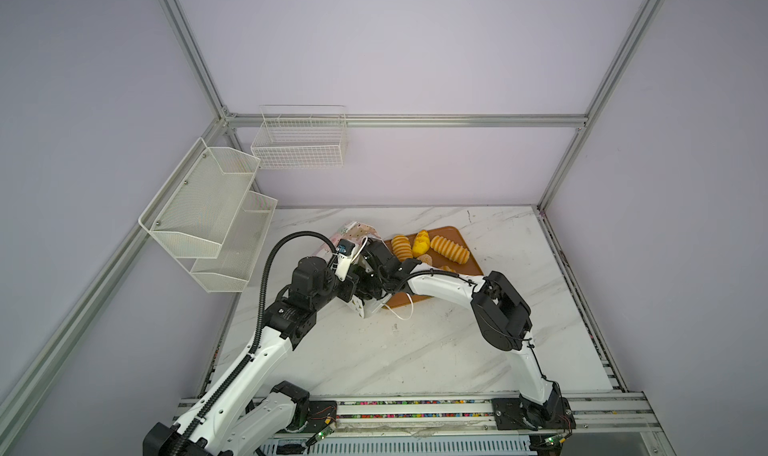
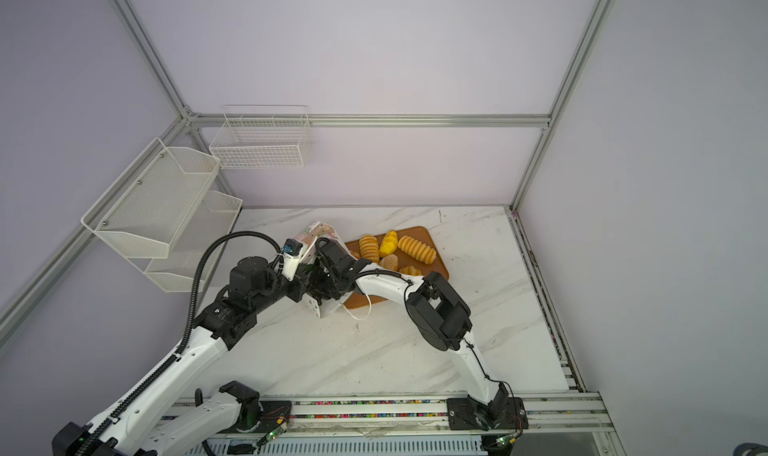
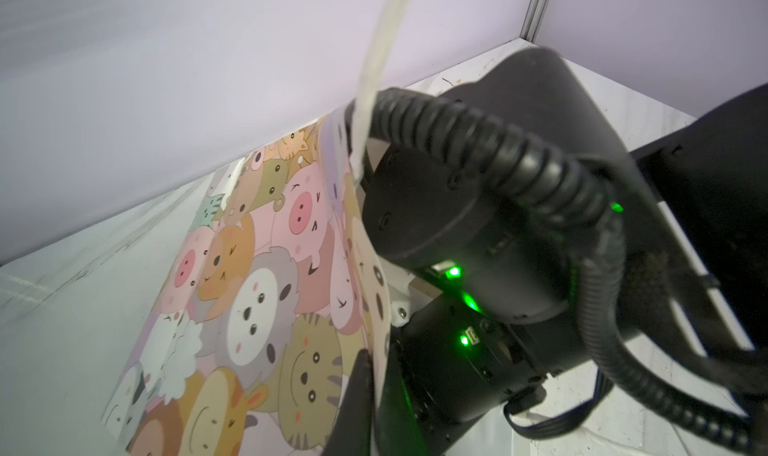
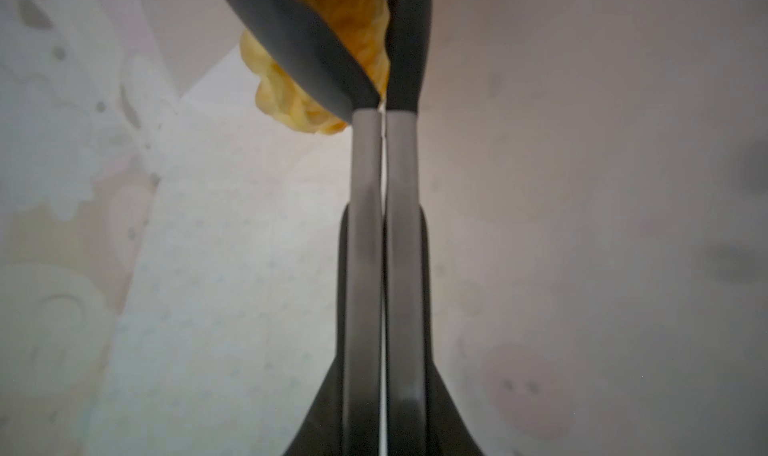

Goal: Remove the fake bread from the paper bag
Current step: 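Close the tongs on the last yellow bread inside the bag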

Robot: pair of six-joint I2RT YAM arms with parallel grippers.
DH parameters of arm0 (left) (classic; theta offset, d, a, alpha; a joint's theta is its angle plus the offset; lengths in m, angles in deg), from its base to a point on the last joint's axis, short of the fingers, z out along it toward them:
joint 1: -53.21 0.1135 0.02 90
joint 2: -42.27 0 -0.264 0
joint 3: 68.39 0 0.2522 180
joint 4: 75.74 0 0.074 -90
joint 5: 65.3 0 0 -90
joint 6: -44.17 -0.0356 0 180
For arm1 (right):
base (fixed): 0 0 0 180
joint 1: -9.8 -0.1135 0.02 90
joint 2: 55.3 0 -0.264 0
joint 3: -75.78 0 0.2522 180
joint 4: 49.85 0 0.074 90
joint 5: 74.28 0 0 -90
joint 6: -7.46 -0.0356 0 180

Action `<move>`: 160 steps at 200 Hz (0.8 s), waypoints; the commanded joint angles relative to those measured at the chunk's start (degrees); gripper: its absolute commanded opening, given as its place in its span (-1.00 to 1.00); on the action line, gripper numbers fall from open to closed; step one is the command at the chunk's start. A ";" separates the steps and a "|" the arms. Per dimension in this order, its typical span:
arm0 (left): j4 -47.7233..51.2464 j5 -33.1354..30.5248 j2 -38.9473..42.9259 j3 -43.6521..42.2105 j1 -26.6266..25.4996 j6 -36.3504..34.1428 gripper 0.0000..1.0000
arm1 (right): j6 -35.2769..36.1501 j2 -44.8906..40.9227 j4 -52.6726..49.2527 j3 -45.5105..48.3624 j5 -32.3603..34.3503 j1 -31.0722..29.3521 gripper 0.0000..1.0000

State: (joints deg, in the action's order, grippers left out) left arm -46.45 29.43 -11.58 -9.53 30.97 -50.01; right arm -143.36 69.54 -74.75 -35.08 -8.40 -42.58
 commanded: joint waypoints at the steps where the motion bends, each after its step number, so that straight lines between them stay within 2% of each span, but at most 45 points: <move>1: -0.20 1.28 1.20 -0.38 -0.52 -1.09 -1.00 | 1.31 -3.25 1.56 0.06 1.65 0.26 -0.87; 17: -0.01 -0.07 1.11 -0.29 -0.52 -1.18 -1.00 | 1.98 -4.51 0.59 0.01 2.79 0.33 -1.00; 100: -0.27 -7.37 -0.62 1.25 -0.52 -0.71 -1.00 | 5.97 -11.39 -4.33 2.70 7.42 -0.31 -1.00; 160: -0.92 -9.37 -1.17 1.32 -0.53 -0.69 -1.00 | 6.23 -15.95 -4.90 7.96 8.65 -1.32 -1.00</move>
State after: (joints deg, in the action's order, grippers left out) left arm -46.47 21.61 -12.59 -9.48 30.62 -50.14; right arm -138.15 56.99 -79.80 -28.52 -1.54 -43.35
